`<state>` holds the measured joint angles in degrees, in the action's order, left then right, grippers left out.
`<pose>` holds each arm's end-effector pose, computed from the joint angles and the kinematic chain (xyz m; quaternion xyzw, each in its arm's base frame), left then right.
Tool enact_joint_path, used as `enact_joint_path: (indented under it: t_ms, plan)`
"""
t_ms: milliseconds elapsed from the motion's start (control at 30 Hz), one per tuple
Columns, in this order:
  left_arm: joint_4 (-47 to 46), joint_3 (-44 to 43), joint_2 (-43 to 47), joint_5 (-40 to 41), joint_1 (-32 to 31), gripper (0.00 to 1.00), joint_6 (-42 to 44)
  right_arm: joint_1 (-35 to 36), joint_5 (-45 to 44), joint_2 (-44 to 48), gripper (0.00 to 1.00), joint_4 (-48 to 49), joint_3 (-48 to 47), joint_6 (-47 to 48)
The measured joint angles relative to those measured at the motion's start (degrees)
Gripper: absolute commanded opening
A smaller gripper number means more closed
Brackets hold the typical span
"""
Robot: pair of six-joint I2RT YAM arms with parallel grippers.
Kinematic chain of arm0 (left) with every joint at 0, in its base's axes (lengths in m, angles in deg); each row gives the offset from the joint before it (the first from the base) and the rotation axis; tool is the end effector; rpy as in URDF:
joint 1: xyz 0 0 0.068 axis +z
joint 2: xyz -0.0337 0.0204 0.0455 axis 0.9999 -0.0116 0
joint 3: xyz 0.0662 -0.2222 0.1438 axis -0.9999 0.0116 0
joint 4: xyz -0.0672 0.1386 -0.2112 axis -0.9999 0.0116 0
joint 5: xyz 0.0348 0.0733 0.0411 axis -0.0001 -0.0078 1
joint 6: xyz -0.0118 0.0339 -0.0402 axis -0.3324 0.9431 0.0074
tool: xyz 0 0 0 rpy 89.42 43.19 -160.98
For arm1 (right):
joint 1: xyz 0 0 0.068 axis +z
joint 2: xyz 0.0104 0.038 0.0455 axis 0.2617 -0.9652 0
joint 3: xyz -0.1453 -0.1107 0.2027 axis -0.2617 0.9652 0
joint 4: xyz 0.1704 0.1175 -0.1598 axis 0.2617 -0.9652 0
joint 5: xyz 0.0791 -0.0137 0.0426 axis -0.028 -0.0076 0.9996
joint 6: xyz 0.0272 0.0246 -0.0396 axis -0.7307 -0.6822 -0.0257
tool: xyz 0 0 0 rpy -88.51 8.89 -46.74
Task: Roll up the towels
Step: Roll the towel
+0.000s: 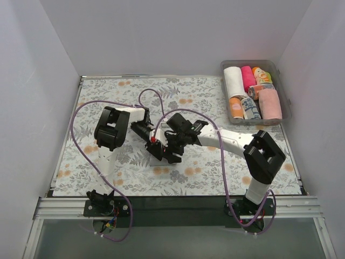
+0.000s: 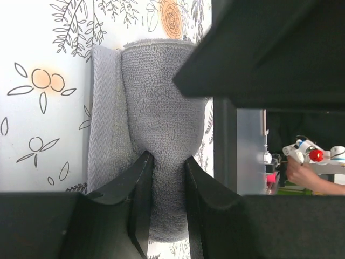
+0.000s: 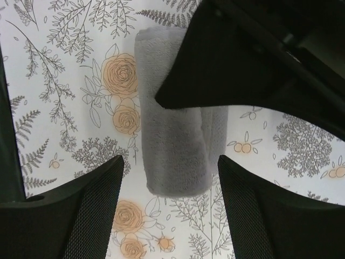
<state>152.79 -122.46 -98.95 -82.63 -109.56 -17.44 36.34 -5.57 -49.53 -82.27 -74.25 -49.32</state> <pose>0.3180 -0.1508 0.1007 -0.1825 -0.8039 0.5110 0.2435 0.2187 0.2968 0.2217 -0.6612 0.6677 0.2330 0.2503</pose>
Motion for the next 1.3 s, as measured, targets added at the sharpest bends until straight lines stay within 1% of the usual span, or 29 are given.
enact_joint_path:
  t_ms: [33,133,167,233,267,333,367,400,433,500,533,567,667,800,900,967,1067,1100,1133,1200,1233,1300]
  plan:
    - [0.22,-0.11,-0.24,-0.15,0.11,0.05,-0.02,1.16,-0.94,-0.09,0.62,0.94,0.68,0.76]
    - [0.72,-0.48,-0.79,-0.44,0.31,0.06,-0.37,3.13,-2.73,-0.79,0.52,3.08,1.38,2.36]
    - [0.83,-0.59,-0.9,-0.48,0.33,0.08,-0.5,3.67,-3.06,-1.36,0.43,4.09,1.38,2.95]
    - [0.83,-0.74,-0.96,-0.46,0.37,0.1,-0.79,4.24,-3.41,-2.56,0.34,5.49,1.6,3.91]
    - [0.79,-0.79,-0.96,-0.42,0.37,0.11,-0.92,4.44,-3.74,-3.08,0.24,6.1,1.88,4.24]
    - [0.55,-0.81,-0.96,-0.33,0.42,0.19,-1.25,4.44,-3.8,-3.5,0.13,7.19,2.45,4.74]
    - [0.44,-0.79,-0.96,-0.35,0.57,0.23,-1.49,4.39,-3.5,-3.5,0.03,7.63,2.6,4.96]
    - [0.24,-0.79,-0.94,-0.35,0.76,0.34,-1.73,4.28,-3.37,-3.5,0.01,8.0,2.71,5.03]
    - [0.02,-0.76,-0.9,-0.42,1.05,0.4,-1.9,4.09,-3.06,-3.5,0.01,8.35,2.89,5.18]
    - [-1.18,-0.72,-0.63,-0.59,1.9,0.46,-2.56,3.65,-2.32,-3.5,0.01,8.76,2.93,5.29]
    - [-1.81,-0.66,-0.35,-0.74,2.49,0.51,-2.86,3.34,-1.95,-3.52,0.01,9.11,2.95,5.29]
    - [-2.14,-0.44,0.09,-1.05,3.32,0.53,-3.45,2.97,-1.18,-3.58,0.01,9.35,2.95,5.31]
    - [-3.78,0.13,2.27,-0.9,6.32,0.55,-3.93,1.84,1.01,-4.0,0.01,9.29,2.91,5.38]
    - [-12.2,2.21,7.91,2.03,13.88,0.55,-4.04,-0.44,5.51,-5.99,0.01,6.91,0.7,4.98]
    - [-18.6,7.76,16.2,4.48,19.47,0.55,-5.16,-2.36,9.44,-8.59,0.01,4.24,-2.29,3.67]
    - [-23.04,13.51,24.7,6.67,21.81,0.55,-5.55,-3.61,12.26,-10.69,0.01,2.19,-4.72,2.58]
    - [-27.82,21.97,38.45,8.92,21.14,0.56,-5.2,-5.35,16.0,-13.14,0.01,0.13,-7.06,1.05]
    - [-28.79,24.09,42.36,9.75,20.31,0.6,-4.96,-5.79,16.96,-13.81,0.01,-0.37,-7.69,0.59]
    - [-30.77,26.32,46.05,10.69,19.23,0.61,-4.68,-6.21,17.88,-14.43,0.01,-0.92,-8.28,0.22]
    - [-33.62,30.38,51.52,12.9,16.63,0.62,-4.11,-6.97,19.67,-15.63,0.01,-1.66,-9.27,-0.48]
    - [-35.6,32.96,54.31,14.4,14.27,0.62,-3.52,-7.39,20.5,-16.13,0.01,-2.12,-9.75,-0.79]
    - [-37.9,36.15,56.78,16.83,9.9,0.62,-2.84,-8.11,22.14,-17.22,0.01,-2.86,-10.67,-1.14]
